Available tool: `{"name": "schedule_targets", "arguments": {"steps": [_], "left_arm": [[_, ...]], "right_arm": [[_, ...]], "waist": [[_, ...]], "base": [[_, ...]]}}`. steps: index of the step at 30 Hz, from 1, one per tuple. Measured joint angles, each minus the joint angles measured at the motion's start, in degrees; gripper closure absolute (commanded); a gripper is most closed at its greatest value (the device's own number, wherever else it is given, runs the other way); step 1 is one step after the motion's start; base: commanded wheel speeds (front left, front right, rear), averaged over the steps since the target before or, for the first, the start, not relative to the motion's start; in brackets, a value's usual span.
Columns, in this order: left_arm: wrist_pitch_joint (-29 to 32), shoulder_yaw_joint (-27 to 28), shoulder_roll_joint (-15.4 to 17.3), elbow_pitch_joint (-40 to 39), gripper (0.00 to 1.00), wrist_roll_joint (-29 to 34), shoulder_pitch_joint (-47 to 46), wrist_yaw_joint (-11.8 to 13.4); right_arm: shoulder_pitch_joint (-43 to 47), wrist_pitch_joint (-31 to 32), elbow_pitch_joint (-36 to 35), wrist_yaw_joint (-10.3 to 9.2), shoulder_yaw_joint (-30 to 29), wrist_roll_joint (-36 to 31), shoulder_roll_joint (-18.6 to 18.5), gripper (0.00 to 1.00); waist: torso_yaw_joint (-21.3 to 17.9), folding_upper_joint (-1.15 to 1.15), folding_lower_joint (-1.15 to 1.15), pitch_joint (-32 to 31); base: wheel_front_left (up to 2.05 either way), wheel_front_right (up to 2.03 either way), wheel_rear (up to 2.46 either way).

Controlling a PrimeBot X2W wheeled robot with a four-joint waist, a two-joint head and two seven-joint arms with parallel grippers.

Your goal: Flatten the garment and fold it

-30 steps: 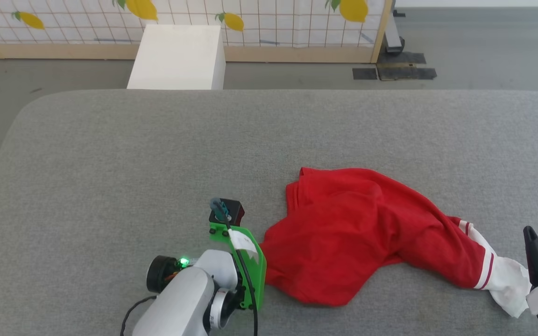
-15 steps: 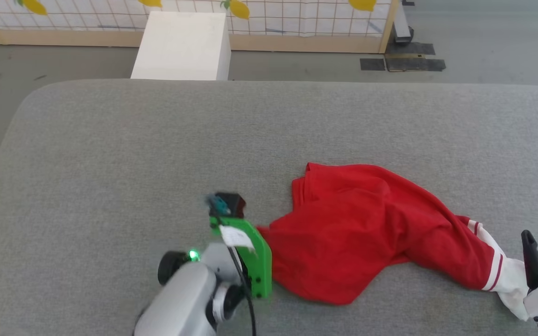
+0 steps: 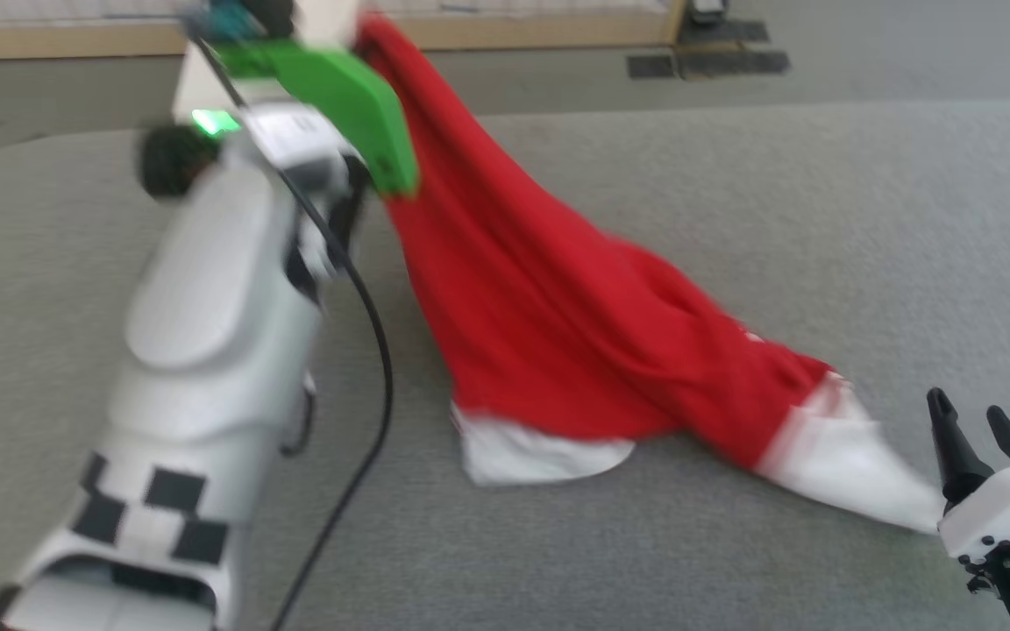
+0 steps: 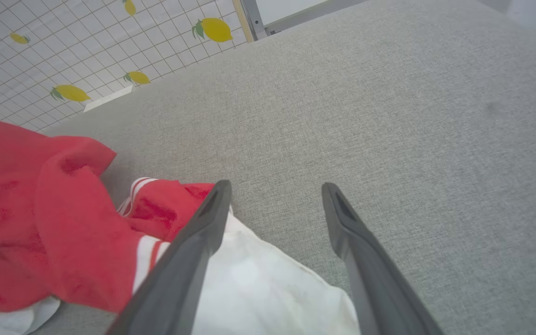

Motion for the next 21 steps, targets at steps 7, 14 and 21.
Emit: {"name": "schedule_targets", "arguments": {"steps": [7, 14, 21], "left_arm": [[-11.7, 0.9, -1.0, 8.7, 1.00, 1.4, -6.9, 0.2], [-11.8, -1.3, -3.3, 21.2, 0.65, 0.1, -6.7, -2.3], [-19.8, -0.4, -3.7, 23.6, 0.00, -2.3, -6.8, -5.6]], "right_arm": [[-0.4, -1.6, 2.4, 0.00, 0.1, 1.2, 0.0, 0.00], [-1.5, -2.7, 4.0, 0.00, 1.4, 1.9, 0.0, 0.00], [-2.0, -2.9, 4.0, 0.00, 2.2, 1.3, 0.0, 0.00]], "waist": [[-5.0, 0.00, 0.00, 4.7], [-7.9, 0.00, 0.01, 9.2], [-6.8, 0.00, 0.01, 10.0]], "base": [[0.00, 0.00, 0.00], [0.00, 0.00, 0.00], [0.00, 0.00, 0.00]]}}
